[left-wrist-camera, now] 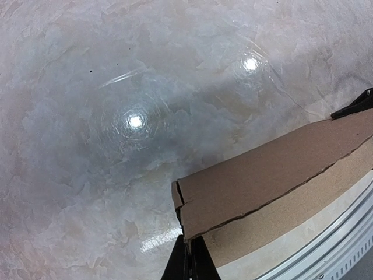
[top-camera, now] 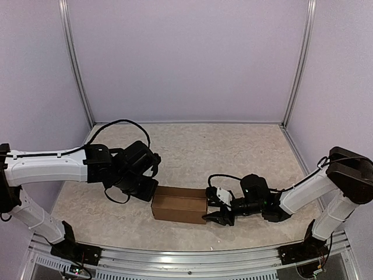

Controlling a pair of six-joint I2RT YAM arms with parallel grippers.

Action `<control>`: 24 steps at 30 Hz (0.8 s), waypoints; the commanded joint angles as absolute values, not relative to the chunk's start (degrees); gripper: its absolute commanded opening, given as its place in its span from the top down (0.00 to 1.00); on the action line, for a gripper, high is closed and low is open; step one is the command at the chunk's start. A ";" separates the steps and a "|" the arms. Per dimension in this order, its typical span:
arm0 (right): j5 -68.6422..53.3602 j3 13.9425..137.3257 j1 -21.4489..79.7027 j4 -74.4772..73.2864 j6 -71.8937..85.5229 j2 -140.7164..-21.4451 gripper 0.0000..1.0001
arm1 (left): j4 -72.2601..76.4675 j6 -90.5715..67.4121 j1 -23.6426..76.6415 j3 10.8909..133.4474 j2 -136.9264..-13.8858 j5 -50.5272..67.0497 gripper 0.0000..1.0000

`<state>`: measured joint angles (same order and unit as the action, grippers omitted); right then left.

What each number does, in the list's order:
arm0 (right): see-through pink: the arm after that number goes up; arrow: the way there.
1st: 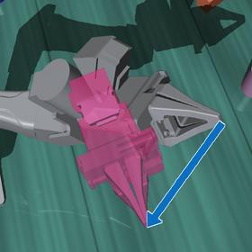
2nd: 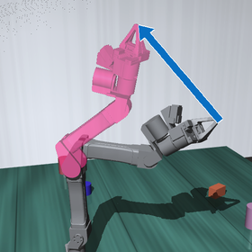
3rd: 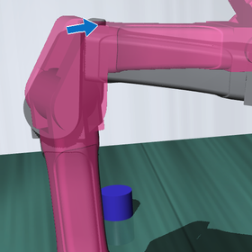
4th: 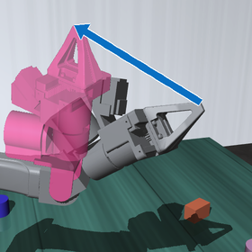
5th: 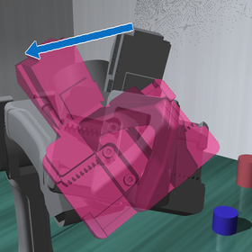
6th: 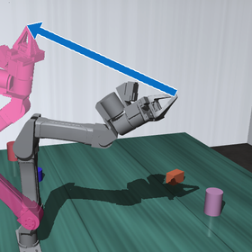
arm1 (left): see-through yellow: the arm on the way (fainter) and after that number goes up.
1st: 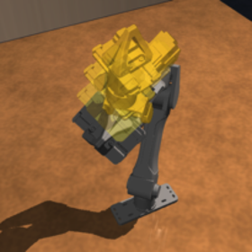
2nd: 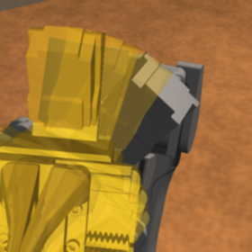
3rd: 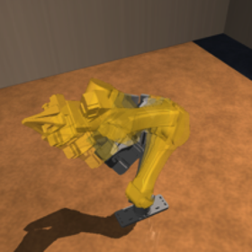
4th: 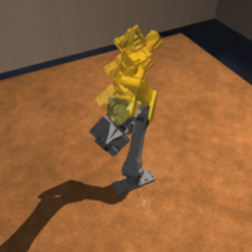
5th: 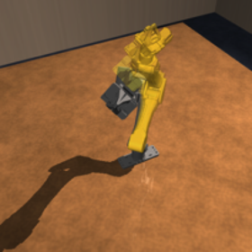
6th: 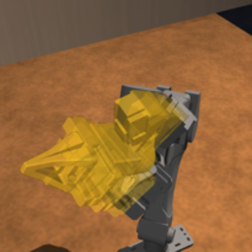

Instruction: Fold the paper box

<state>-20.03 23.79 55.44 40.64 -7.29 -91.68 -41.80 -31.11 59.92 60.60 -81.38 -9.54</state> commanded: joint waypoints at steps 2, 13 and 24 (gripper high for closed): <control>-15.83 25.06 56.33 39.71 -4.32 -93.34 0.78 | -39.00 -33.66 60.59 61.52 -84.40 -6.30 1.00; -15.98 24.97 56.34 39.66 -4.02 -92.97 0.77 | -37.42 -34.87 60.56 61.79 -86.29 -5.41 1.00; -15.70 24.96 56.35 39.46 -4.22 -92.99 0.77 | -36.33 -37.44 60.80 58.25 -86.07 -5.69 1.00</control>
